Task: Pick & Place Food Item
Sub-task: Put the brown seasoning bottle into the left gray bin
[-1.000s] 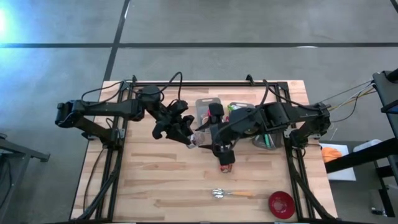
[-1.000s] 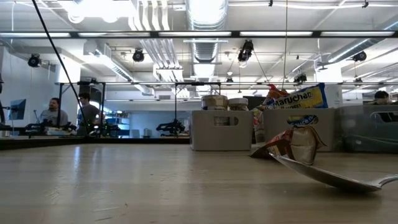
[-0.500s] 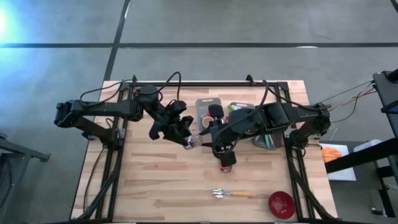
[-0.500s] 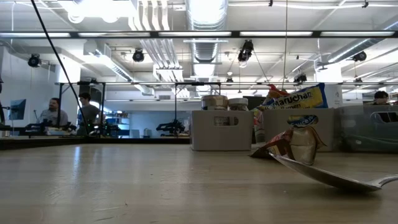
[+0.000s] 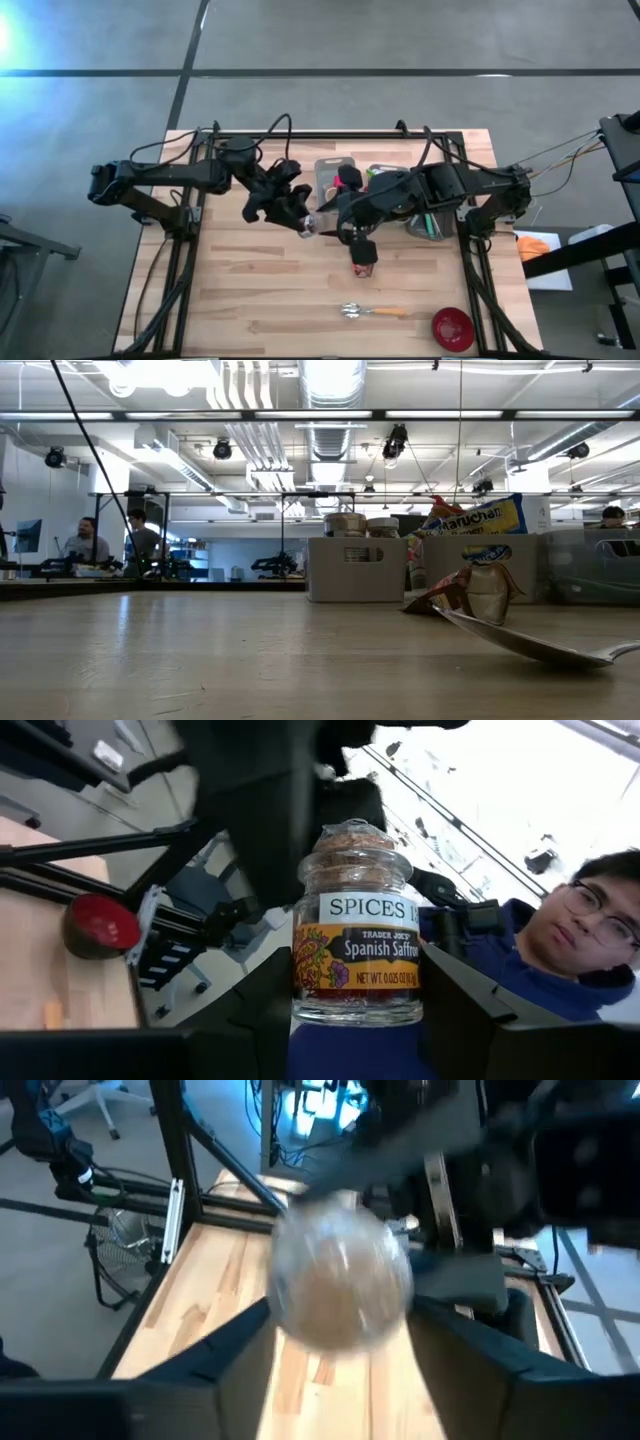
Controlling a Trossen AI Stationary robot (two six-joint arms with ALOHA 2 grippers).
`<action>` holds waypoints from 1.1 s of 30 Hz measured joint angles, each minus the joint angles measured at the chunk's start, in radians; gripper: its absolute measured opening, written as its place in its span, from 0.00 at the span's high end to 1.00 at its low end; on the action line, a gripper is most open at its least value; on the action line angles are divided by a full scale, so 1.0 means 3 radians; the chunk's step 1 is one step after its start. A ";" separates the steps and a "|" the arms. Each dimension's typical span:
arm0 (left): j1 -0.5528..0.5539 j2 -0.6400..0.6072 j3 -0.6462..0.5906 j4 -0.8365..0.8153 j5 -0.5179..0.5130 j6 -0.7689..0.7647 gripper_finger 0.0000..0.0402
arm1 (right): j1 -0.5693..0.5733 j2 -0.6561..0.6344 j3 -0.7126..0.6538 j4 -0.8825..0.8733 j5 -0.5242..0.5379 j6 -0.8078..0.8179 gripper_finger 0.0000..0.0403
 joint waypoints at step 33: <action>0.0036 0.0006 -0.0009 -0.0018 -0.0023 0.0002 0.58 | 0.0036 -0.0001 -0.0001 0.0086 -0.0002 -0.0195 0.41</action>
